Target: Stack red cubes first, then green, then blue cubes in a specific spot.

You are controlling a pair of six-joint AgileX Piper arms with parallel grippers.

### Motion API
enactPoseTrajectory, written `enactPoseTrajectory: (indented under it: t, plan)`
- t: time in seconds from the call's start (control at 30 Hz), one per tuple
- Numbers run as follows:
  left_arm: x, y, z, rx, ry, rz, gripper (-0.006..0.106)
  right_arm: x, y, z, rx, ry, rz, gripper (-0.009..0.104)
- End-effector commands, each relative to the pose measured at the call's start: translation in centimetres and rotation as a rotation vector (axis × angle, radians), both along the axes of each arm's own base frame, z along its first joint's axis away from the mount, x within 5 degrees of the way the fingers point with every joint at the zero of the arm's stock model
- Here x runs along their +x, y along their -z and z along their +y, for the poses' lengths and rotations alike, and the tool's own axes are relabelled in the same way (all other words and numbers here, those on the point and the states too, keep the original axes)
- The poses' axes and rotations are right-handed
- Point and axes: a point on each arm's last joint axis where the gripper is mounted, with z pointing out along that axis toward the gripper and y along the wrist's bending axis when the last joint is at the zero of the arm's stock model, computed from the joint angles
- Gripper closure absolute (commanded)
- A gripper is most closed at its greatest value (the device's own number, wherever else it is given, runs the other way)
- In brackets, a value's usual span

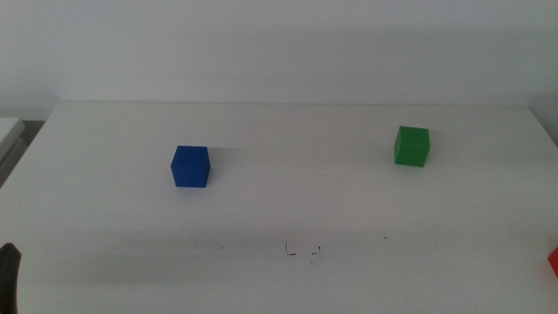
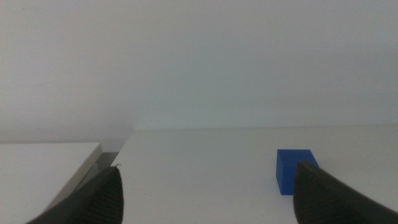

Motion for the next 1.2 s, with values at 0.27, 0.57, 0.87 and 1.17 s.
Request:
enactPoseTrajectory:
  t: [0.27,0.57,0.87,1.17]
  plan:
    - [0.0,-0.1,0.0,0.000,0.000,-0.011,0.007,-0.5,4.6,0.0,0.047,0.090,0.041,0.003]
    - [0.0,-0.1,0.0,0.000,0.000,-0.013,0.007,1.9,9.1,-1.0,0.077,0.056,0.143,0.011]
    - [0.0,-0.1,0.0,0.000,0.000,-0.013,0.007,2.9,12.3,-2.3,0.143,0.088,0.218,0.011]
    - [0.0,-0.1,0.0,0.000,0.000,-0.012,0.007,3.8,13.9,-2.9,0.165,0.079,0.207,0.019]
